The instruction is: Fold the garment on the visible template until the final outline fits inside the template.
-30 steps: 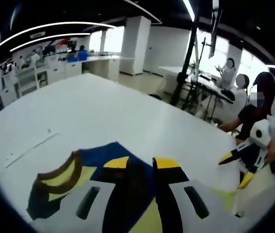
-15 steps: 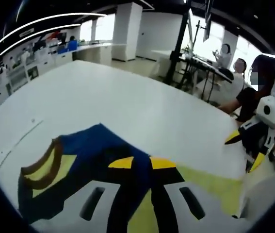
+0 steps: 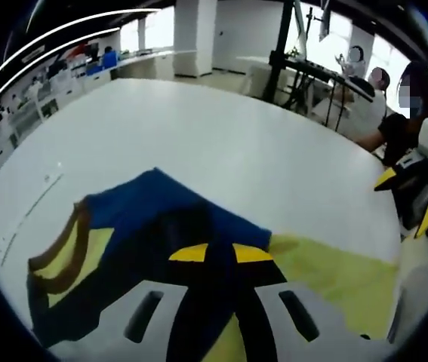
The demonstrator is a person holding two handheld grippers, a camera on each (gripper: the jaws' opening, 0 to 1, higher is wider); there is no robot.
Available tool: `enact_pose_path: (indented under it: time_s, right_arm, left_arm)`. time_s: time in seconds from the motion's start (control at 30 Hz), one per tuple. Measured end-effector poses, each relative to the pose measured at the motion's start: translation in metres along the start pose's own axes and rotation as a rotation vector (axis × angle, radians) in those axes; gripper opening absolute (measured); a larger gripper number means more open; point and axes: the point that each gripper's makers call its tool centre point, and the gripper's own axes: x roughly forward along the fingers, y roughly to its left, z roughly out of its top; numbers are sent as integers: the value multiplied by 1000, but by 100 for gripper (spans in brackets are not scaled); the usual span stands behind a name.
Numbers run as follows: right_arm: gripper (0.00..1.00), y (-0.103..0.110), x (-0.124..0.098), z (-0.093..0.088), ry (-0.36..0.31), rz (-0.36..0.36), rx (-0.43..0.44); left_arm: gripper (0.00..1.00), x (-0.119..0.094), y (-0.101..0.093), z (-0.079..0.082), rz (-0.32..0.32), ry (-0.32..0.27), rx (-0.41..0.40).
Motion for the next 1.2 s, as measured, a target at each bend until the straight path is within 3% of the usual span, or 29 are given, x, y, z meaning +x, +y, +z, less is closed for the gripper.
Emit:
enact_pose_path:
  time_s: [0.17,0.63,0.73,0.77,0.9,1.1,1.17,1.2]
  right_arm:
    - [62,-3,-2,1,-3,-4,3]
    - [63,-3,-1,2,-2,4,0]
    - [63,-1,-1,3,-2,5,-9]
    - [63,-1,0,3,-2,5,-11]
    - [63,1,1,2,0,6,-10]
    - [63,4,0,0,-1,6,-9]
    - [63,5,-1,-1,0,6,-12]
    - [63,6,-1,0,-1,6,-12]
  left_arm:
    - [6,2,1,-4,16,30,10]
    - [0,3,5,-2,44,37,15]
    - [0,0,3,8,36,-16,-4]
    - [0,-1,-1,16,28,-58,-39]
    - [0,-3,-5,30,15,-102,-67]
    - [0,3,-16,30,-76,-145,-202]
    - [1,1,-18,28,-85,-162,-204]
    - [6,0,-19,29,-83,-170,-196]
